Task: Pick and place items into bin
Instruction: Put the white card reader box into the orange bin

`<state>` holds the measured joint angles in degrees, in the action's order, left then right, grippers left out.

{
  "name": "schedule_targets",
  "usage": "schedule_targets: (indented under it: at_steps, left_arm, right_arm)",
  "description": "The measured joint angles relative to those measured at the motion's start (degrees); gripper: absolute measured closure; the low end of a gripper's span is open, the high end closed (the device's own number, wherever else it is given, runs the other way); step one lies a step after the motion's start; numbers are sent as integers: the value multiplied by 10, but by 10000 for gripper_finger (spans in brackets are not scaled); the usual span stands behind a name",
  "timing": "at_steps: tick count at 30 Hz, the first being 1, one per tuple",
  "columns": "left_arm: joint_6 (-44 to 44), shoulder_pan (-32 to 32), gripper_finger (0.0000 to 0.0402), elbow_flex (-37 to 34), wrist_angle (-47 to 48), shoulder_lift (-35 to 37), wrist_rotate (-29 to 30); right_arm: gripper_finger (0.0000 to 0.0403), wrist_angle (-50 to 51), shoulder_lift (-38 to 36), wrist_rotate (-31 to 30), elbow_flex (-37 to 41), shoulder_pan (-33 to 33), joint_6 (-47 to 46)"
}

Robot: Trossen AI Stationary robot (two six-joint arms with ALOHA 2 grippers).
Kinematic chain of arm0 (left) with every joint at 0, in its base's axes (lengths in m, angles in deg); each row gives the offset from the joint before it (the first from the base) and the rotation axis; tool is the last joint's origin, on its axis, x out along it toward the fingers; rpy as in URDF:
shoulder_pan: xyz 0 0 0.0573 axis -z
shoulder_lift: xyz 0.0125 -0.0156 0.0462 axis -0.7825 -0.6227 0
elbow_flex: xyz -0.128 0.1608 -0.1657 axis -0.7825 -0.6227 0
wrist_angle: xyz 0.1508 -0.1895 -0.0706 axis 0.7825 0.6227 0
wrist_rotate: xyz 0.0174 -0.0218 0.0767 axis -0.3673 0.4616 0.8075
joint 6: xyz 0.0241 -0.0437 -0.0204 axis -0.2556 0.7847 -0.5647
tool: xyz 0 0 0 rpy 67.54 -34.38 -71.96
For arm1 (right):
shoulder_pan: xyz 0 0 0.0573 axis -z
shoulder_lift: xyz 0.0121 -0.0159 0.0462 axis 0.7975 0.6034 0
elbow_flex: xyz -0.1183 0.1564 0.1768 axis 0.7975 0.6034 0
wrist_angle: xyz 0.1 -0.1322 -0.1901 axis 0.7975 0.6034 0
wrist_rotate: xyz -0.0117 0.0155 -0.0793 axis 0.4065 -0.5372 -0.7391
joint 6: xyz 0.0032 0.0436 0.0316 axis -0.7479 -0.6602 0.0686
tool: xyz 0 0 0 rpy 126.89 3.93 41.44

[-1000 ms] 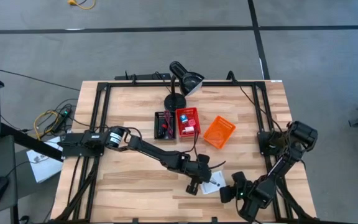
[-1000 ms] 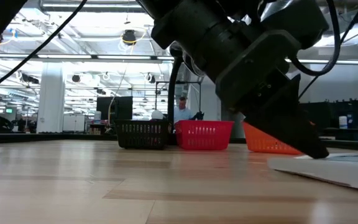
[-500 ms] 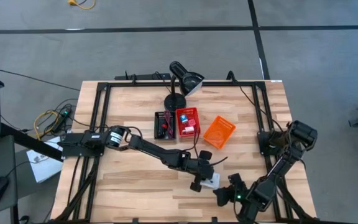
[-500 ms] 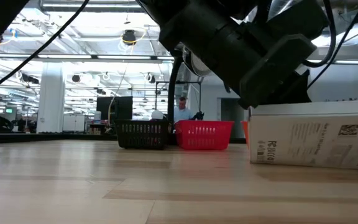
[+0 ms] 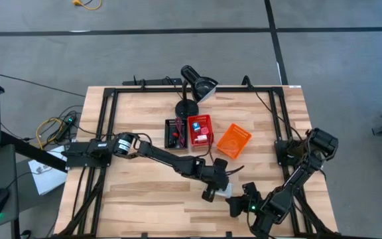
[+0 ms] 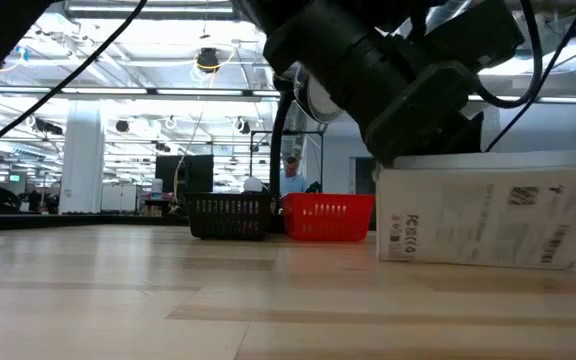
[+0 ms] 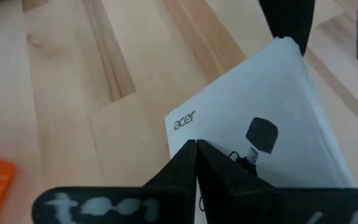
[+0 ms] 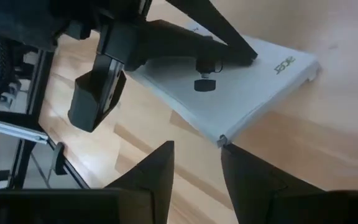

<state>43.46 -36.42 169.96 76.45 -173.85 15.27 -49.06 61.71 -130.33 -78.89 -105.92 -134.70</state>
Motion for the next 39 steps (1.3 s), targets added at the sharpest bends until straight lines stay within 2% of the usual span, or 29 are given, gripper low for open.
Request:
schedule_targets:
  at_steps: [5, 7, 13, 18, 21, 27, 31, 36, 39]
  left_arm:
    - [-16, -17, 402, 47, 53, -3, -11]
    - [-30, -19, 401, 61, 59, 0, 10]
    - [-57, -10, 401, 96, 85, 32, 205]
    - [-50, -8, 401, 95, 127, 34, 178]
    - [-18, -8, 401, 93, 168, 34, 186]
    - [57, -11, 401, 42, 255, 35, 244]
    - [98, -9, 401, 14, 330, 36, 250]
    - [154, 2, 401, 11, 444, 38, 304]
    - [171, 13, 401, 11, 457, 38, 300]
  right_arm:
    - [275, 23, 0, -7, 2, 10, 2]
    - [275, 34, 0, -7, 2, 16, 2]
    - [275, 44, 0, 4, 4, 40, 17]
    - [275, 49, 1, 8, 5, 52, 43]
    - [275, 56, 0, 8, 5, 55, 43]
    - [275, 55, 1, 3, 5, 65, 46]
    - [275, 54, 1, 4, 4, 75, 60]
    - [275, 49, 0, 25, 4, 79, 83]
    - [275, 46, 1, 40, 4, 69, 82]
